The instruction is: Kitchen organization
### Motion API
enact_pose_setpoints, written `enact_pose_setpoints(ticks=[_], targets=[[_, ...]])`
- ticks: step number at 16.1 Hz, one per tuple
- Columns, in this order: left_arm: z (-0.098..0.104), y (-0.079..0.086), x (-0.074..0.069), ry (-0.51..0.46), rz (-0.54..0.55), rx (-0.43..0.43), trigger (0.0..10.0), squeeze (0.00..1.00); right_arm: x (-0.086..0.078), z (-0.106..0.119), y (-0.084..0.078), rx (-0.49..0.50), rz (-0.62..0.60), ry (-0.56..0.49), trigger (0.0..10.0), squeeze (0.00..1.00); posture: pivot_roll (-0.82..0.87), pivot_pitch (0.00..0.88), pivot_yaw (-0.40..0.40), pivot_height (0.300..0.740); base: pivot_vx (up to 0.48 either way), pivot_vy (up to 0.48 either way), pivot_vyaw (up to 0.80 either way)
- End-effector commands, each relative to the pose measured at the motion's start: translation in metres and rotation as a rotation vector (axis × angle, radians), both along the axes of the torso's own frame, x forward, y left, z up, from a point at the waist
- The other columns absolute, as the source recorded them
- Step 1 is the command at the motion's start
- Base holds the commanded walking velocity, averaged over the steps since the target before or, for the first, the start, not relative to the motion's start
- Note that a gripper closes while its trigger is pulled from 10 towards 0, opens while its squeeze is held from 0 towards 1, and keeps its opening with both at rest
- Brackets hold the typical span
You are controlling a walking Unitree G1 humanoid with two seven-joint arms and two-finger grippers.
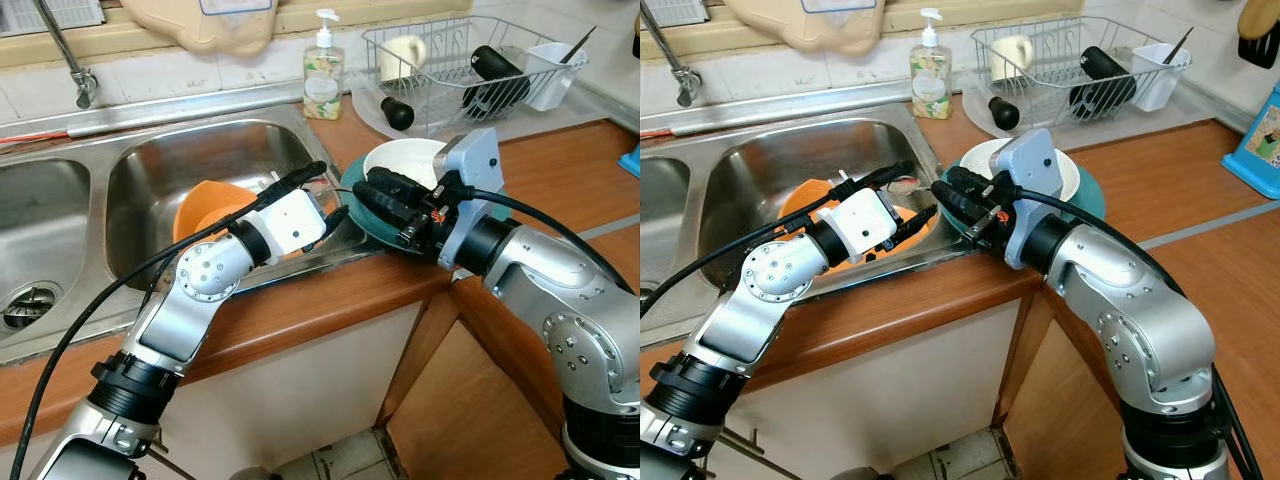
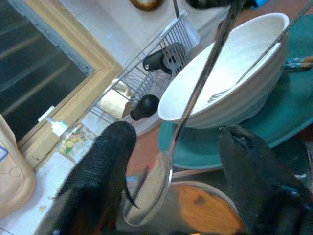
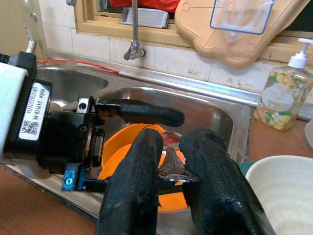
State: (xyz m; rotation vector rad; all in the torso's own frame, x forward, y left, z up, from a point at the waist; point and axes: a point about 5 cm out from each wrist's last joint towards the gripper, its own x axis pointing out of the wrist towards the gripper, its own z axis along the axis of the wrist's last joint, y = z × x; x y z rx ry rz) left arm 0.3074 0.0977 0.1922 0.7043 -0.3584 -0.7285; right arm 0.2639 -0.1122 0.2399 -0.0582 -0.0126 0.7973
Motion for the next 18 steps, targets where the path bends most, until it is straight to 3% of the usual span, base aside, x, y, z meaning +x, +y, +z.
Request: enact_pose_setpoints(ticks=[1,18], targets=[[0.0044,0.0,0.0026,-0.025,-0.007,0.02,0.0,0.0,-0.004,0.0007,0.0031,0.007,0.017,0.002,0.0,0.0,-0.07,0.0,0.053,0.74,0.0,0.0,0.0],[-0.0019,-0.001,0.004,-0.02,-0.033,0.048,0.0,0.0,-0.0032,-0.0017,0.0094,0.0,0.022,0.013,0.0,0.0,-0.08,0.0,0.047,0.74,0.0,0.0,0.0]])
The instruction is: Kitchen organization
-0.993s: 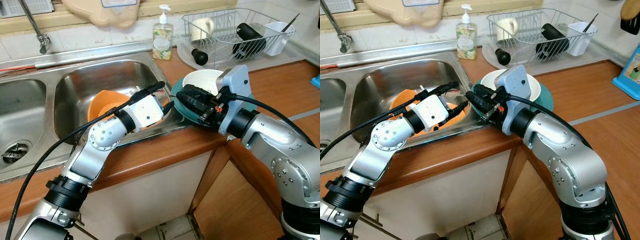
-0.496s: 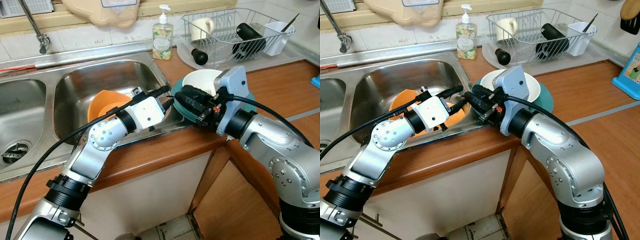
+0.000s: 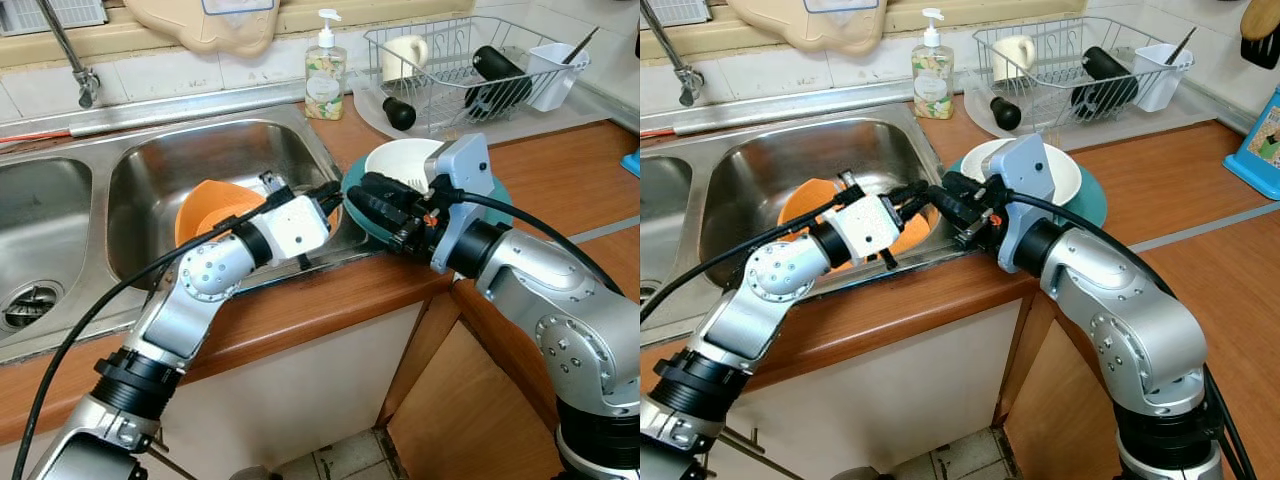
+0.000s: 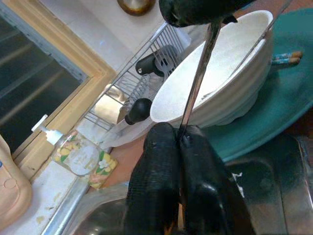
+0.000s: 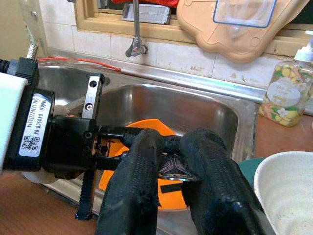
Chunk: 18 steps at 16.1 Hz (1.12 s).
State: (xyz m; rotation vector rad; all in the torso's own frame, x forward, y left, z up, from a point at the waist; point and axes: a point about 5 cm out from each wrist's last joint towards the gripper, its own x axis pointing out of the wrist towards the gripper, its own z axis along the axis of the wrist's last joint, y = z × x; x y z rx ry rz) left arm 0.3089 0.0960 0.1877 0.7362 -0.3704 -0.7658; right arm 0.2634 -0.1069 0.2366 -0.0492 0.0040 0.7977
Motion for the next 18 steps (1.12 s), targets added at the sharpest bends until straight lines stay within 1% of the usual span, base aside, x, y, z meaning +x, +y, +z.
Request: enact_pose_setpoints(ticks=[1,2,3,4,5,6,9,10,13,14,15,16,17,18], targets=[[0.003,0.001,0.003,-0.009,0.004,0.014,0.0,0.0,-0.003,0.001,0.004,-0.002,0.022,-0.005,0.7,0.0,-0.08,0.0,0.047,0.74,0.0,0.0,0.0],[0.003,0.002,0.003,-0.012,0.011,0.018,0.0,0.0,-0.003,0.001,0.005,-0.002,0.027,-0.004,1.2,0.0,-0.08,0.0,0.047,0.74,0.0,0.0,0.0],[0.003,0.003,0.004,-0.014,0.016,0.019,0.0,0.0,-0.003,0.001,0.006,-0.002,0.033,-0.003,2.8,0.0,-0.08,0.0,0.047,0.74,0.0,0.0,0.0],[0.003,0.005,0.005,-0.016,0.023,0.021,0.0,0.0,-0.003,0.001,0.007,0.002,0.034,0.002,10.0,0.0,-0.08,0.0,0.047,0.74,0.0,0.0,0.0],[0.004,0.007,0.005,-0.02,0.03,0.024,0.0,0.0,-0.002,0.001,0.007,0.0,0.027,0.004,10.0,0.0,-0.07,0.0,0.045,0.74,0.0,0.0,0.0],[0.004,0.008,0.006,-0.022,0.036,0.026,0.0,0.0,-0.002,0.0,0.007,0.001,0.024,0.007,10.0,1.0,-0.07,0.0,0.045,0.74,0.0,0.0,0.0],[0.003,0.016,0.008,-0.018,0.063,0.036,0.0,0.0,-0.002,0.0,0.007,-0.004,0.026,0.008,10.0,1.0,-0.07,0.0,0.048,0.74,0.0,0.0,0.0],[-0.001,0.027,0.011,0.002,0.101,0.06,0.0,0.0,-0.002,-0.001,0.006,-0.028,0.024,0.002,10.0,0.0,-0.07,0.0,0.048,0.74,0.0,0.0,0.0],[-0.007,0.057,0.022,0.059,0.193,0.131,0.0,0.0,-0.006,-0.006,0.007,-0.086,0.052,0.012,10.0,0.0,-0.08,0.0,0.047,0.74,0.0,0.0,0.0],[-0.013,0.073,0.028,0.114,0.244,0.201,0.0,0.0,-0.009,-0.009,0.009,-0.118,0.08,0.015,10.0,0.0,-0.08,0.0,0.044,0.74,0.0,0.0,0.0],[-0.018,0.08,0.031,0.153,0.256,0.238,0.0,0.0,-0.01,-0.01,0.01,-0.13,0.096,0.017,10.0,0.0,-0.08,0.0,0.043,0.74,0.0,0.0,0.0],[-0.023,0.09,0.035,0.198,0.292,0.277,0.0,0.0,-0.012,-0.012,0.012,-0.139,0.112,0.021,10.0,0.0,-0.08,0.0,0.042,0.74,0.0,0.0,0.0],[-0.029,0.097,0.038,0.258,0.315,0.316,0.0,0.0,-0.013,-0.013,0.013,-0.149,0.127,0.028,10.0,0.0,-0.08,0.0,0.041,0.74,0.0,0.0,0.0],[-0.034,0.104,0.041,0.315,0.344,0.344,0.4,0.0,-0.014,-0.015,0.014,-0.162,0.143,0.034,10.0,0.0,-0.08,0.0,0.041,0.74,0.0,0.0,0.0]])
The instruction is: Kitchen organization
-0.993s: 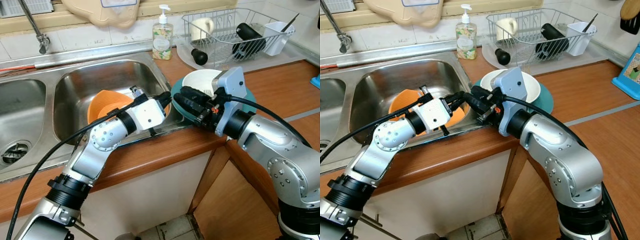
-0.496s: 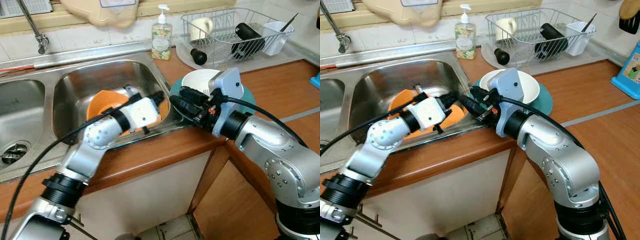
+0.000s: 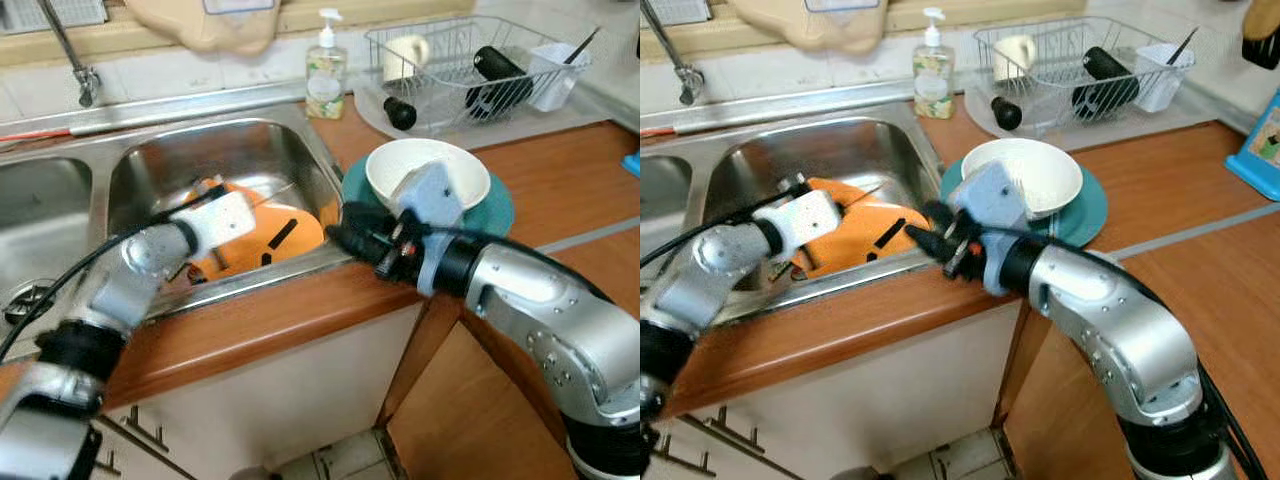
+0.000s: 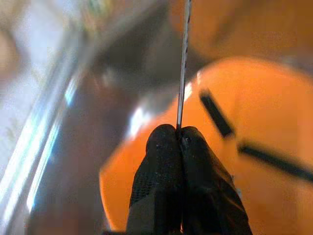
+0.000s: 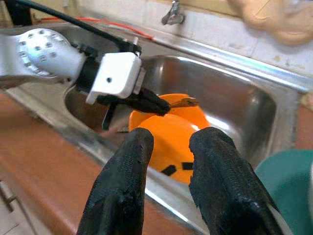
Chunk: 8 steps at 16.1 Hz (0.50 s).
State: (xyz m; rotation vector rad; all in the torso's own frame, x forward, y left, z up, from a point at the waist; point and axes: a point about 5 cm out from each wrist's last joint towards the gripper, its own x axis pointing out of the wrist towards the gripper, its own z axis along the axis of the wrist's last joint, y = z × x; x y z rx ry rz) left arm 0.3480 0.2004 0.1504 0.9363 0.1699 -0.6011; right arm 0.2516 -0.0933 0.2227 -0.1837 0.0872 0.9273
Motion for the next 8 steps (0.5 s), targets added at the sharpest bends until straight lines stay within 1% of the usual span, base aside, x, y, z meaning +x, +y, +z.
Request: enact_pose_setpoints(ticks=[1,2,3,4,5,6,8], targets=[[0.002,0.001,0.002,0.021,0.001,0.025,0.4,0.0,-0.003,-0.002,0.001,-0.015,0.016,0.009,10.0,0.0,-0.08,0.0,0.041,0.74,0.0,0.0,0.0],[-0.001,0.005,0.005,0.043,0.025,0.051,8.5,0.0,-0.003,-0.003,0.001,-0.025,0.022,0.013,10.0,0.0,-0.08,0.0,0.038,0.74,0.0,0.0,0.0],[-0.008,0.01,0.009,0.123,0.06,0.087,10.0,0.0,-0.004,-0.007,0.003,-0.044,0.033,0.019,10.0,0.0,-0.08,0.0,0.041,0.74,0.0,0.0,0.0],[-0.011,0.011,0.01,0.154,0.07,0.101,10.0,0.0,-0.004,-0.008,0.003,-0.05,0.036,0.021,10.0,0.0,-0.08,0.0,0.041,0.74,0.0,0.0,0.0],[-0.02,0.015,0.01,0.246,0.103,0.137,10.0,0.0,-0.006,-0.011,0.005,-0.073,0.042,0.024,10.0,0.0,-0.08,0.0,0.043,0.74,0.0,0.0,0.0],[-0.024,0.017,0.012,0.281,0.127,0.161,10.0,0.0,-0.007,-0.013,0.005,-0.085,0.042,0.025,10.0,0.0,-0.08,0.0,0.043,0.74,0.0,0.0,0.0],[-0.029,0.017,0.013,0.304,0.131,0.17,10.0,0.0,-0.006,-0.018,0.004,-0.114,0.022,0.03,10.0,0.0,-0.08,0.0,0.043,0.74,0.0,0.0,0.0]])
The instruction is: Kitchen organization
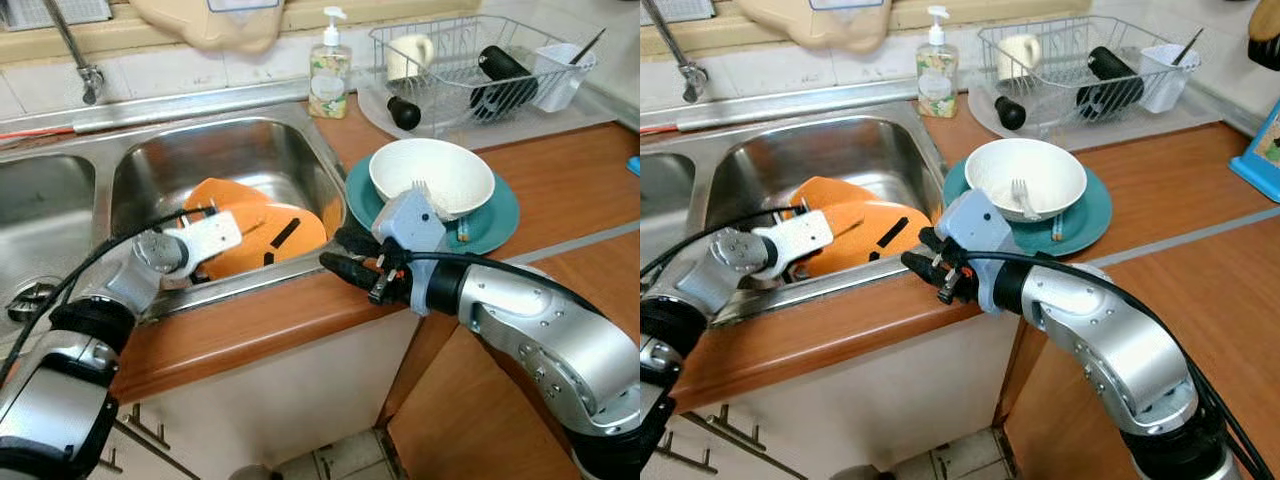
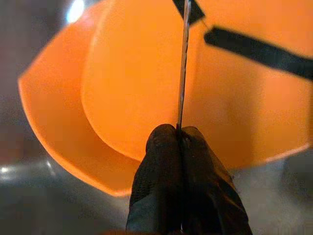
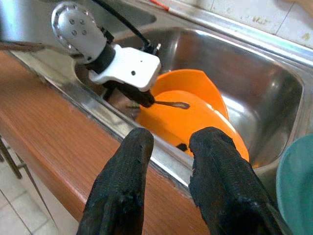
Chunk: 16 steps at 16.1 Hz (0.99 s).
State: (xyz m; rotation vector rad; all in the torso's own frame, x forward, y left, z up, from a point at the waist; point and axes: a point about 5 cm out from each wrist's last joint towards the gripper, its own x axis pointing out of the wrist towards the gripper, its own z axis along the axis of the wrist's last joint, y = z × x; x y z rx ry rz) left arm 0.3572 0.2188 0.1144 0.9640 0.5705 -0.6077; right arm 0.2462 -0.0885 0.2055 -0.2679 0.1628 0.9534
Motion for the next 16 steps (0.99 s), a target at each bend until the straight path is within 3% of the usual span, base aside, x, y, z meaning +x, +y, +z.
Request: enact_pose_setpoints(ticks=[1,2,3,8,9,11,14,15,16], targets=[[0.005,-0.002,0.005,-0.003,-0.014,0.014,10.0,0.0,-0.001,-0.003,0.0,-0.02,-0.016,0.001,10.0,0.0,-0.09,0.0,0.051,0.74,0.0,0.0,0.0],[0.004,-0.003,0.004,0.008,-0.011,-0.001,10.0,0.0,-0.001,-0.004,0.0,-0.022,-0.019,0.003,10.0,0.0,-0.09,0.0,0.051,0.74,0.0,0.0,0.0],[0.004,-0.004,0.004,0.019,-0.006,-0.015,10.0,1.0,-0.001,-0.006,0.0,-0.025,-0.021,0.005,10.0,0.0,-0.09,0.0,0.05,0.74,0.0,0.0,0.0],[0.003,-0.001,0.005,0.0,0.019,-0.031,10.0,1.0,0.006,-0.012,0.0,-0.035,-0.063,0.002,10.0,0.0,-0.09,0.0,0.035,0.74,0.0,0.0,0.0],[0.006,0.001,0.006,-0.036,0.031,-0.05,10.0,0.0,0.007,-0.012,0.0,-0.017,-0.095,-0.014,10.0,0.0,-0.09,0.0,0.035,0.74,0.0,0.0,0.0],[0.013,0.002,0.007,-0.092,0.034,-0.092,10.0,0.0,0.011,-0.01,-0.001,0.031,-0.166,-0.055,10.0,0.0,-0.09,0.0,0.042,0.74,0.0,0.0,0.0],[0.03,-0.013,0.005,-0.232,-0.042,-0.279,10.0,0.0,0.019,-0.004,-0.007,0.105,-0.333,-0.16,10.0,0.0,-0.09,0.0,0.041,0.74,0.0,0.0,0.0],[0.033,-0.015,0.004,-0.266,-0.043,-0.323,10.0,0.0,0.02,-0.003,-0.008,0.115,-0.357,-0.179,10.0,0.1,-0.09,0.0,0.041,0.74,0.0,0.0,0.0],[0.04,-0.021,0.001,-0.322,-0.063,-0.422,10.0,0.0,0.02,-0.001,-0.01,0.155,-0.396,-0.214,10.0,0.79,-0.08,0.0,0.04,0.74,0.0,0.0,0.0]])
